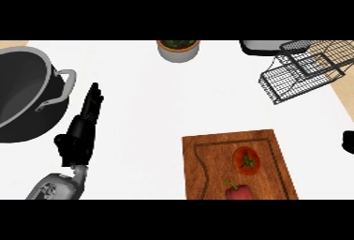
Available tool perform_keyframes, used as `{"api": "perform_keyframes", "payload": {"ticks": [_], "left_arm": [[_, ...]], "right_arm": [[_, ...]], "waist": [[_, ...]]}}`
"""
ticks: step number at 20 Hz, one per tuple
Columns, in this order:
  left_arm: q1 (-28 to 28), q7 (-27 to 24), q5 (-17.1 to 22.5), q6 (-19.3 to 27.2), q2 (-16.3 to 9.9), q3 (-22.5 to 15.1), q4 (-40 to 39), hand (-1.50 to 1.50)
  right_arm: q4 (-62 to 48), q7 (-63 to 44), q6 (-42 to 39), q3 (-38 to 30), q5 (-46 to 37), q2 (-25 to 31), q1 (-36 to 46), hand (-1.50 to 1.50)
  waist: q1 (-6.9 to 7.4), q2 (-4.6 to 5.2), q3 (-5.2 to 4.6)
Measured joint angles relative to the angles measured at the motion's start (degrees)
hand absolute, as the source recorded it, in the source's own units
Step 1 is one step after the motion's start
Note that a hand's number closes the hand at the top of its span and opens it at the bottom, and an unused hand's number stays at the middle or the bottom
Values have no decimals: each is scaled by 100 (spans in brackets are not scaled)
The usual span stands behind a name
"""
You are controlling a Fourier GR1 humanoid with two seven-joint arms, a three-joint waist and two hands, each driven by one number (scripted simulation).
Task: Pick the bell pepper from the cutting board and place it in the tiered basket
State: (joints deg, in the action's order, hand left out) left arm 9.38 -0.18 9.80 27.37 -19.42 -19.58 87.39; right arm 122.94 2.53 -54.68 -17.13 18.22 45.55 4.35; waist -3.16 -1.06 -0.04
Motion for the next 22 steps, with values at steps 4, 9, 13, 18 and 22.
{"api": "perform_keyframes", "payload": {"ticks": [4,9,13,18,22], "left_arm": [[-39,-33,-25,-17,18,7,25,0],[29,-86,-91,-56,132,1,-62,0],[81,-34,-131,-104,165,3,-74,0],[96,28,-165,-128,181,23,-9,0],[83,50,-201,-125,218,12,6,0]], "right_arm": [[1315,-390,12,-5,-681,71,-284,-150],[1875,-870,112,581,-1297,-142,-722,-150],[2017,-1225,220,1191,-1533,-312,-904,-150],[2034,-1527,264,1658,-1636,-282,-858,-150],[2016,-1916,267,2045,-1759,-116,-735,-150]], "waist": [[40,18,-1],[134,57,-2],[183,67,-2],[204,61,-3],[216,59,-6]]}}
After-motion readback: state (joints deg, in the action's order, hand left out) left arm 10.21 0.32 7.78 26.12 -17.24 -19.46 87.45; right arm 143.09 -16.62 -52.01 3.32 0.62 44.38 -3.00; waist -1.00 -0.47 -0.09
